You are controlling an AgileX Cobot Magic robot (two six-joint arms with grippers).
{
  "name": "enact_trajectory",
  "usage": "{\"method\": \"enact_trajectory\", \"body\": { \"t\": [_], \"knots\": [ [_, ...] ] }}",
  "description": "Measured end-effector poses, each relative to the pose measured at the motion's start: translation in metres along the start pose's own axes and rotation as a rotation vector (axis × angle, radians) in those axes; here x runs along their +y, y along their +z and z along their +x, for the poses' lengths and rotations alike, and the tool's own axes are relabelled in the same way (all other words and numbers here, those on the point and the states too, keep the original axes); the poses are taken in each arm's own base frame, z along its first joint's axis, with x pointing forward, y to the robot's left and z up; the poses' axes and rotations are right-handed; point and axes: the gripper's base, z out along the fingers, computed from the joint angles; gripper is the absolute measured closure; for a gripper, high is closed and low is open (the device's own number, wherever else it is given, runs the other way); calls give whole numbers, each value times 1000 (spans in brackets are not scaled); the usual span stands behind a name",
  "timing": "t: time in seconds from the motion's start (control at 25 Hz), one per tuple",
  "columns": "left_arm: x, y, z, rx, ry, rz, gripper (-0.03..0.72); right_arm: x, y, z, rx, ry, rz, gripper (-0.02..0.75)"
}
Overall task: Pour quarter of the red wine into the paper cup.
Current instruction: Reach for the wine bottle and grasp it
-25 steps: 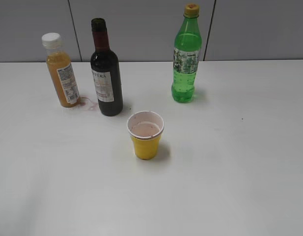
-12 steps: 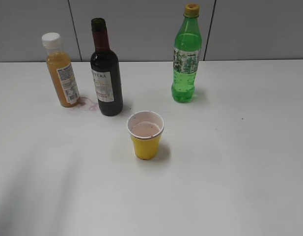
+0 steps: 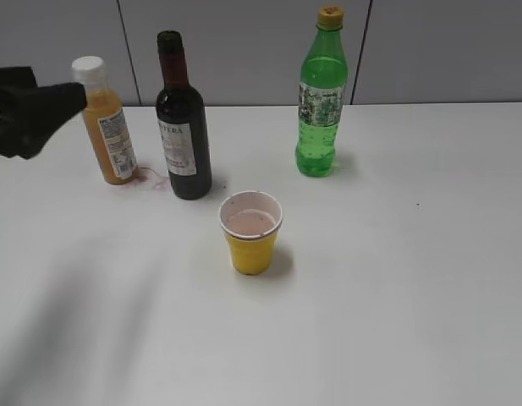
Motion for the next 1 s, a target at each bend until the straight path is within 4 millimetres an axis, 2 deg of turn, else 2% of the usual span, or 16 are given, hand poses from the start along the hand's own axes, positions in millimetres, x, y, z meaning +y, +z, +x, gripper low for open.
{"method": "enact_trajectory", "body": {
  "t": [0.36,0.68,1.0],
  "knots": [
    [6,29,53,136,-82,70,60,0,0,0,0,0,0,148],
    [-8,66,72,182,7,56,60,0,0,0,0,0,0,150],
    [-13,100,93,171,0,10,60,0,0,0,0,0,0,150]
  ]
}}
